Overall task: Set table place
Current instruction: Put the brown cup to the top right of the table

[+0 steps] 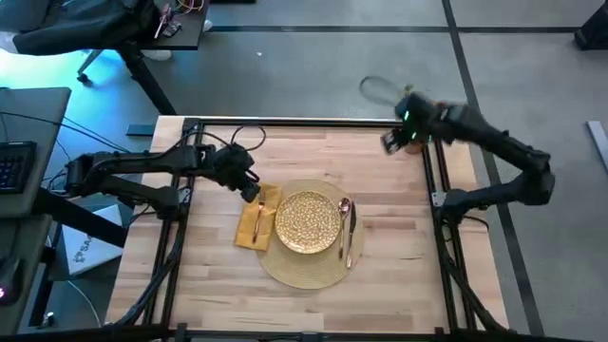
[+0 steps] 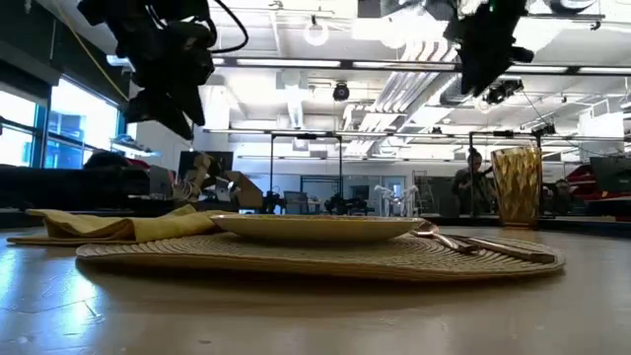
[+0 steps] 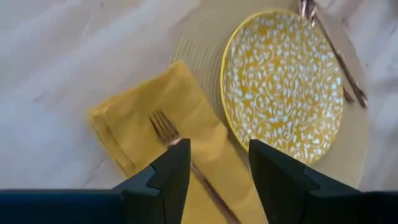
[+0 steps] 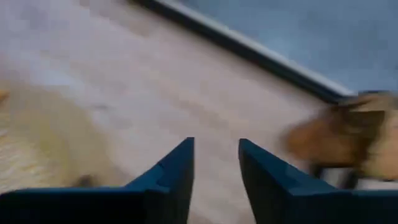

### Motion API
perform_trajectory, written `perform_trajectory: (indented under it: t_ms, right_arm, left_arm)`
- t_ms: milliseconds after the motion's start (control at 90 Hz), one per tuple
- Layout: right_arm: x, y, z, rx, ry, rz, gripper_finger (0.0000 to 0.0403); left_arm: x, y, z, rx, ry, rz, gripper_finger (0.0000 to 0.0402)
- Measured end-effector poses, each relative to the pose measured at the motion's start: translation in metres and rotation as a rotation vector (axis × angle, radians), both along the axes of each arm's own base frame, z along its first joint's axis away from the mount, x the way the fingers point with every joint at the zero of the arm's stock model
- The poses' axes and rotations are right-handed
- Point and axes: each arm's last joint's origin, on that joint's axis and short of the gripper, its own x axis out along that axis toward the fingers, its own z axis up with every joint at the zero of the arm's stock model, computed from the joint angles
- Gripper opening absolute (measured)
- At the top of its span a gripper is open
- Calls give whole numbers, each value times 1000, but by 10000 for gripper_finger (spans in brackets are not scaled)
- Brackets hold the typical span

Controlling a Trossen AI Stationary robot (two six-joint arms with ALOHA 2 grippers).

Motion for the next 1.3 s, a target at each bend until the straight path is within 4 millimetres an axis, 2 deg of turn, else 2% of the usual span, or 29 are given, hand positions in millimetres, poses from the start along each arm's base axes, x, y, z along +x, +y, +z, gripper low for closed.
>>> perform_trajectory:
  t_ms: [100, 200, 300, 444, 678, 767, 1056, 1189, 1300]
  right_arm:
    - [-17, -38, -6, 75, 7, -79, 169]
    - [-27, -68, -22, 172, 65, -134, 188]
    - [-32, -88, -39, 276, 138, -162, 196]
    - [-23, -105, -54, 318, 205, -109, 197]
    - [-16, -120, -78, 386, 272, -113, 196]
    - [-14, -124, -84, 402, 288, -103, 184]
    - [-14, -126, -88, 400, 325, -91, 79]
    - [-11, -123, -88, 439, 298, -41, 17]
    - [-1, -113, -86, 449, 296, -19, 5]
  left_arm:
    - [2, 0, 2, 6, -29, -2, 147]
    - [3, 0, 2, 6, -33, -3, 147]
    - [3, 0, 2, -1, -36, -10, 147]
    - [4, -1, 2, -1, -44, -16, 147]
    - [4, -1, 2, 1, -46, -18, 147]
    - [4, -1, 2, 3, -46, -19, 147]
    - [4, -1, 2, 7, -45, -25, 147]
    - [4, -2, 2, 19, -44, -50, 147]
    - [4, -2, 2, 26, -42, -61, 147]
